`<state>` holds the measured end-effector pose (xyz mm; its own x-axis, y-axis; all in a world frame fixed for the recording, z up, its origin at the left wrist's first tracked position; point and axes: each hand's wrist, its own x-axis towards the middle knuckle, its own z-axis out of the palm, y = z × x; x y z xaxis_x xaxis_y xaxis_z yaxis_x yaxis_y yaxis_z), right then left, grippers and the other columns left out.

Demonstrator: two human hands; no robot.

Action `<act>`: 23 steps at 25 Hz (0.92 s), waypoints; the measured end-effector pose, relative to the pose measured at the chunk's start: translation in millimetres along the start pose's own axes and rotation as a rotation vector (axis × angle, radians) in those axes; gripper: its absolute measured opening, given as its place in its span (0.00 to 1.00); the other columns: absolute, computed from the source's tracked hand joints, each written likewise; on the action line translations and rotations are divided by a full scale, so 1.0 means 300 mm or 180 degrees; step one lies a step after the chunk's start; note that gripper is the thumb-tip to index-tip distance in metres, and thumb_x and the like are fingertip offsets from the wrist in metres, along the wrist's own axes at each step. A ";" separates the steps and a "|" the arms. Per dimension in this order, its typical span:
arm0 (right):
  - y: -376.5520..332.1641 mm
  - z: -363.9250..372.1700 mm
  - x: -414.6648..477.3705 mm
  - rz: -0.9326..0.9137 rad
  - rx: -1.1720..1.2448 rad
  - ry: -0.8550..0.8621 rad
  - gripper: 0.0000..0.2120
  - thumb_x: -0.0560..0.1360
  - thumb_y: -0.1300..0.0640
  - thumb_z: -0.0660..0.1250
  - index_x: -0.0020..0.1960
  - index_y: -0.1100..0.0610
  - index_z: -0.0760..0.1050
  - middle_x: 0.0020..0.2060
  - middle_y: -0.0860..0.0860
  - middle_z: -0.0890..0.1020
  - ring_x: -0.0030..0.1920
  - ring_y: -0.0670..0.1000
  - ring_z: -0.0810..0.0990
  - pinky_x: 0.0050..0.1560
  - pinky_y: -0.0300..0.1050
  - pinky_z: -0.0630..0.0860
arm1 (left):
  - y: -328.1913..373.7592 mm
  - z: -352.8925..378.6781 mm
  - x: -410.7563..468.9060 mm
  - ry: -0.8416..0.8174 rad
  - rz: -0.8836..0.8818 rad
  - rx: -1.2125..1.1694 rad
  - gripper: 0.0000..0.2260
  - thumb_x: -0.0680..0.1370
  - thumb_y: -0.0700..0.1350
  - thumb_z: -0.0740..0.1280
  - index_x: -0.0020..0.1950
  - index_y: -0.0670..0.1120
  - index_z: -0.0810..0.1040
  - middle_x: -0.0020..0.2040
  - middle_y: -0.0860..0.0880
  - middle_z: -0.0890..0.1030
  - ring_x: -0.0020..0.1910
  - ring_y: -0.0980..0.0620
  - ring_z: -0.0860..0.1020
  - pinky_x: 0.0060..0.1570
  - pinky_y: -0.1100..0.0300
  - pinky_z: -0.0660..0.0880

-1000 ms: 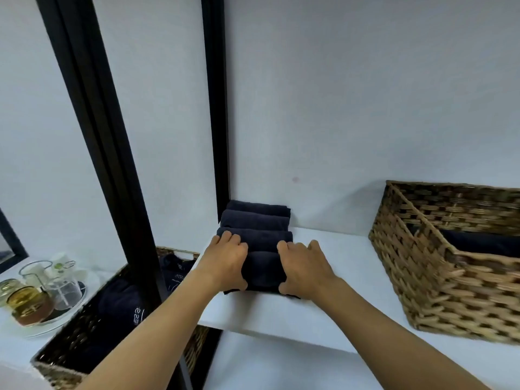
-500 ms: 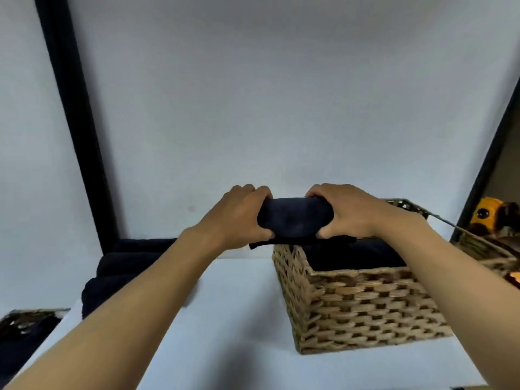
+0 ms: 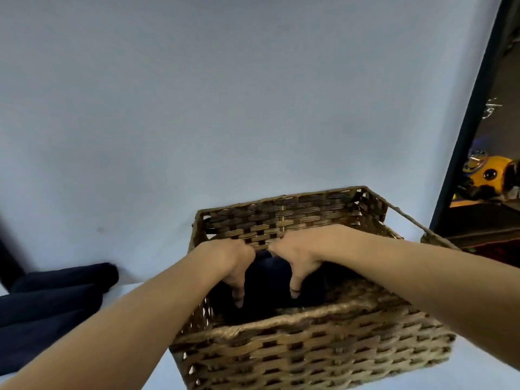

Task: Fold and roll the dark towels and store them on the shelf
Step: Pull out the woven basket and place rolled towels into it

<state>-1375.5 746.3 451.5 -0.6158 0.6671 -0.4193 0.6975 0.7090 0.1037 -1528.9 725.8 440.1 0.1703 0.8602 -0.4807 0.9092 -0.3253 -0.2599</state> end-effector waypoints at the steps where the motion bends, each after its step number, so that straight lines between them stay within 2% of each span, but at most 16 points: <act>1: -0.007 -0.002 0.045 -0.0180 -0.0007 -0.0051 0.37 0.64 0.42 0.78 0.65 0.56 0.67 0.57 0.53 0.76 0.52 0.51 0.73 0.49 0.48 0.73 | -0.005 0.007 0.023 -0.0275 -0.0120 0.0079 0.35 0.63 0.57 0.79 0.65 0.47 0.73 0.57 0.49 0.78 0.55 0.48 0.77 0.55 0.53 0.77; 4: -0.012 0.006 0.154 -0.0574 -0.0088 -0.0156 0.38 0.65 0.41 0.77 0.67 0.57 0.68 0.59 0.54 0.77 0.53 0.53 0.74 0.51 0.47 0.74 | -0.018 0.046 0.071 -0.0715 -0.0217 0.0308 0.36 0.64 0.57 0.79 0.67 0.46 0.72 0.60 0.48 0.77 0.58 0.47 0.76 0.58 0.53 0.76; 6: -0.013 0.052 0.197 -0.0682 -0.0373 -0.0269 0.38 0.66 0.38 0.75 0.67 0.58 0.69 0.58 0.54 0.78 0.53 0.53 0.76 0.52 0.47 0.76 | -0.005 0.072 0.092 -0.0744 -0.0023 0.0641 0.34 0.67 0.58 0.76 0.68 0.45 0.72 0.62 0.46 0.77 0.60 0.46 0.76 0.56 0.51 0.75; 9: 0.002 0.096 0.221 -0.0676 -0.0792 -0.0153 0.42 0.66 0.33 0.71 0.69 0.59 0.66 0.58 0.55 0.78 0.55 0.56 0.78 0.54 0.53 0.78 | 0.018 0.089 0.121 -0.0380 0.0155 0.1119 0.29 0.70 0.57 0.74 0.66 0.45 0.73 0.60 0.46 0.78 0.59 0.44 0.77 0.52 0.50 0.75; 12: 0.014 0.102 0.240 -0.0764 -0.1053 0.0318 0.44 0.69 0.39 0.72 0.74 0.61 0.58 0.63 0.56 0.75 0.61 0.57 0.76 0.56 0.52 0.75 | 0.023 0.120 0.162 0.0054 -0.0152 0.1435 0.16 0.76 0.49 0.69 0.62 0.45 0.78 0.54 0.48 0.81 0.53 0.44 0.80 0.49 0.52 0.77; 14: 0.011 0.105 0.252 -0.0769 -0.1132 0.0394 0.46 0.70 0.42 0.72 0.76 0.61 0.53 0.66 0.57 0.74 0.63 0.58 0.75 0.57 0.53 0.75 | 0.025 0.135 0.178 0.0003 -0.0300 0.1490 0.13 0.78 0.44 0.66 0.62 0.46 0.78 0.54 0.47 0.81 0.53 0.44 0.80 0.50 0.51 0.78; 18: 0.007 0.126 0.277 -0.0729 -0.0797 0.0140 0.46 0.70 0.46 0.74 0.76 0.60 0.52 0.66 0.58 0.73 0.63 0.59 0.74 0.58 0.52 0.74 | 0.012 0.085 0.151 -0.0542 -0.0221 0.0642 0.28 0.71 0.47 0.75 0.69 0.42 0.71 0.64 0.43 0.76 0.63 0.42 0.75 0.57 0.50 0.74; 21: 0.007 0.105 0.273 -0.0570 -0.0323 -0.0164 0.46 0.66 0.46 0.77 0.74 0.57 0.55 0.65 0.56 0.73 0.64 0.58 0.73 0.59 0.50 0.72 | 0.021 0.068 0.119 -0.0744 -0.0213 0.0812 0.24 0.76 0.39 0.69 0.71 0.39 0.69 0.68 0.40 0.73 0.67 0.41 0.72 0.62 0.50 0.71; 23: 0.004 0.067 0.251 -0.0370 -0.0051 -0.0457 0.41 0.65 0.47 0.78 0.70 0.54 0.61 0.61 0.53 0.74 0.62 0.56 0.74 0.58 0.48 0.73 | 0.033 0.072 0.100 -0.0553 -0.0195 0.1191 0.20 0.77 0.39 0.66 0.69 0.43 0.71 0.65 0.43 0.75 0.64 0.42 0.74 0.61 0.50 0.74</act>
<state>-1413.7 793.0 402.0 -0.6326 0.5417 -0.5535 0.6180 0.7838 0.0608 -1523.0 739.9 405.0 0.0243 0.8138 -0.5807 0.7095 -0.4233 -0.5635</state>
